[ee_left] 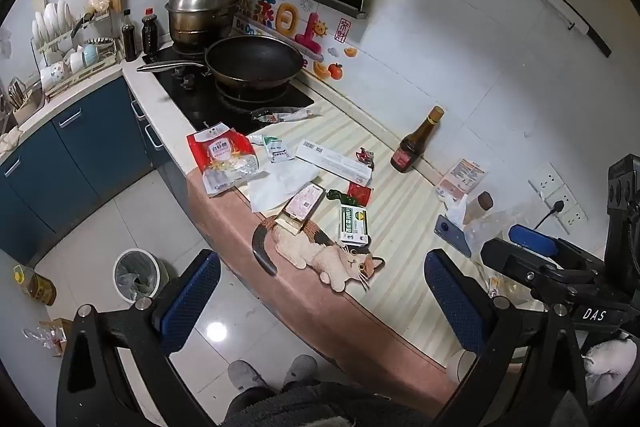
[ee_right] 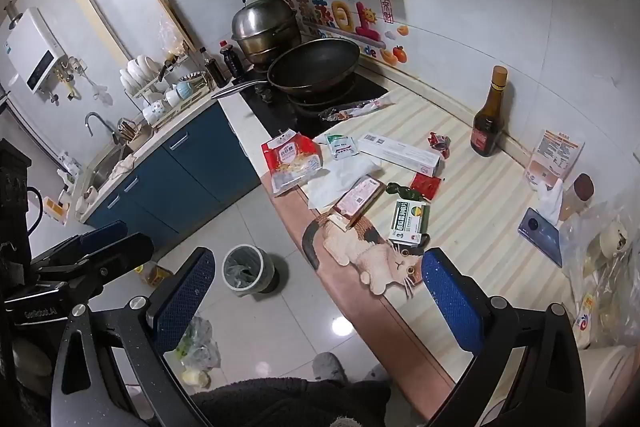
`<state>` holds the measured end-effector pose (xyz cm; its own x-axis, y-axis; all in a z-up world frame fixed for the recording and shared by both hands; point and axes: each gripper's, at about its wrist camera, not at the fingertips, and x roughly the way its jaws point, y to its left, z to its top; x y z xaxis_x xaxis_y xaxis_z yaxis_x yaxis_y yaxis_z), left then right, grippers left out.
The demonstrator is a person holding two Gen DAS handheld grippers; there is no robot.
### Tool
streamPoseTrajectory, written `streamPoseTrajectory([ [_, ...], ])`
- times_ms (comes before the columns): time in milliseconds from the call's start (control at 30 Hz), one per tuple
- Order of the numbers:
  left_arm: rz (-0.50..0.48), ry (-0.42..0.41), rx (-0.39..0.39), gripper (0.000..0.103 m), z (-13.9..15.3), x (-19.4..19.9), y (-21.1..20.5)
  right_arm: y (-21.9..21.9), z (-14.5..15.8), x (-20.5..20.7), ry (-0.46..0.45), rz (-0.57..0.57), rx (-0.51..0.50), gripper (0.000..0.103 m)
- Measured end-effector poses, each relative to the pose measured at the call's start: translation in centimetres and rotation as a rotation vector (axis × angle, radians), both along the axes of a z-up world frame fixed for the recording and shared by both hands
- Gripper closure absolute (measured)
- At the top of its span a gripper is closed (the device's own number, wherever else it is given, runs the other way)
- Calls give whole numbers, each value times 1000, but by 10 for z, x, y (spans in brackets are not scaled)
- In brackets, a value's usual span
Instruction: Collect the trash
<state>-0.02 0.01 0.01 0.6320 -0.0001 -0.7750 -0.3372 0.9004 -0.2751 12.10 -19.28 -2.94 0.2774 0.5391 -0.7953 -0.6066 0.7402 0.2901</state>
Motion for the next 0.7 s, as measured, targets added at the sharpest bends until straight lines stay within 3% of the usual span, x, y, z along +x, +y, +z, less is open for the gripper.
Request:
streamPoseTrajectory([
  [700, -30, 6, -26, 0, 4, 6, -2, -4, 0, -2, 9, 1, 4, 0],
])
